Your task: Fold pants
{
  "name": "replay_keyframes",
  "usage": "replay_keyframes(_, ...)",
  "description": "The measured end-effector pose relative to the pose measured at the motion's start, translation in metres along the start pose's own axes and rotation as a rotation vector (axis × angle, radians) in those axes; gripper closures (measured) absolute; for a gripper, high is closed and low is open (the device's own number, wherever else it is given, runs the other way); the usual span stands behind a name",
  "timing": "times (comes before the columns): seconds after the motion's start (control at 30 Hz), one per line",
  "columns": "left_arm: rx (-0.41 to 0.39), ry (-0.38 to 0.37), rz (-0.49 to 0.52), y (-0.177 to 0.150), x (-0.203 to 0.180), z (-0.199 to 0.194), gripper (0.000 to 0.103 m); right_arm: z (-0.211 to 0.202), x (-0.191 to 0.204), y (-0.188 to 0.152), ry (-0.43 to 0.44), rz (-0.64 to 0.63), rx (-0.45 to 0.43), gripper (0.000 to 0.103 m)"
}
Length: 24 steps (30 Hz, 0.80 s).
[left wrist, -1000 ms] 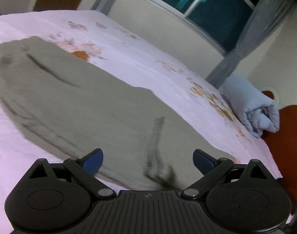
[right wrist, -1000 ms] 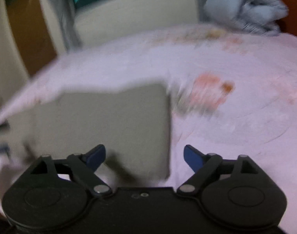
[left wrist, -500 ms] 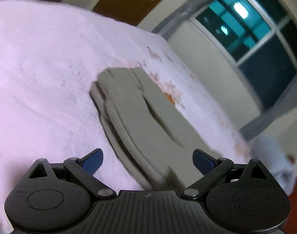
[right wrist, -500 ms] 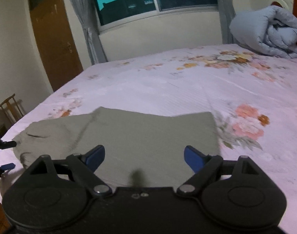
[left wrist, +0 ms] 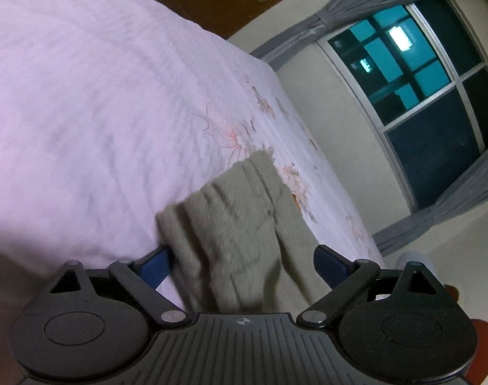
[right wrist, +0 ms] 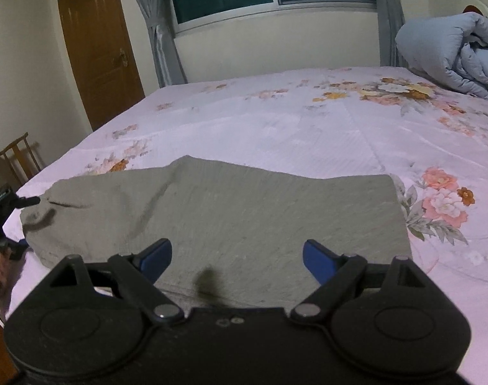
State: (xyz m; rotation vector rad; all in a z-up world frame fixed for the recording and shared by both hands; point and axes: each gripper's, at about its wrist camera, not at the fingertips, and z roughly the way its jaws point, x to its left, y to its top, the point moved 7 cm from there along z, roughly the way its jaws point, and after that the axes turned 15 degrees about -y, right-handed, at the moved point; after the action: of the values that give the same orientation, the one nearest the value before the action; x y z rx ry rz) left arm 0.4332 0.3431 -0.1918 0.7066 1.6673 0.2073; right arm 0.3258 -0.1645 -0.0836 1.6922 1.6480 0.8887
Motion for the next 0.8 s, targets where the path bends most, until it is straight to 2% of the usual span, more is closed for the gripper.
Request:
replay_keyframes(0.1,-0.001,0.016,0.003,0.005,-0.002,0.011,0.009,0.001,0.002,0.002,-0.005,0.01,0.005,0.02)
replay_keyframes(0.13,-0.008,0.033,0.006,0.006,-0.003,0.01,0.051,0.001,0.004,0.002,-0.007,0.01,0.006,0.02)
replay_keyframes(0.17,-0.022,0.07,-0.013,0.008,0.001,0.006,0.068,0.001,0.006,0.003,-0.009,0.012,0.007,0.02)
replay_keyframes(0.23,-0.045,0.044,-0.057,0.006,-0.001,-0.006,0.069,0.0,0.014,0.004,0.003,0.007,0.007,0.02)
replay_keyframes(0.3,-0.044,0.032,0.021,0.006,-0.016,-0.013,0.069,-0.001,0.027,0.006,0.028,-0.014,0.0,0.02)
replay_keyframes(0.43,-0.036,-0.022,0.038,0.015,-0.04,-0.019,0.069,0.006,0.064,0.001,0.08,-0.087,0.007,0.019)
replay_keyframes(0.53,-0.021,-0.039,0.072,0.02,-0.058,-0.023,0.069,0.024,0.092,-0.013,0.031,-0.196,0.019,0.015)
replay_keyframes(0.6,-0.01,-0.044,0.084,0.023,-0.062,-0.026,0.069,0.047,0.107,-0.035,-0.056,-0.328,0.075,0.011)
replay_keyframes(0.63,-0.005,-0.046,0.087,0.024,-0.063,-0.027,0.069,0.049,0.111,-0.04,-0.08,-0.357,0.04,0.009)
replay_keyframes(0.8,0.013,-0.053,0.106,0.023,-0.068,-0.044,0.069,0.041,0.111,-0.034,-0.114,-0.333,0.025,0.01)
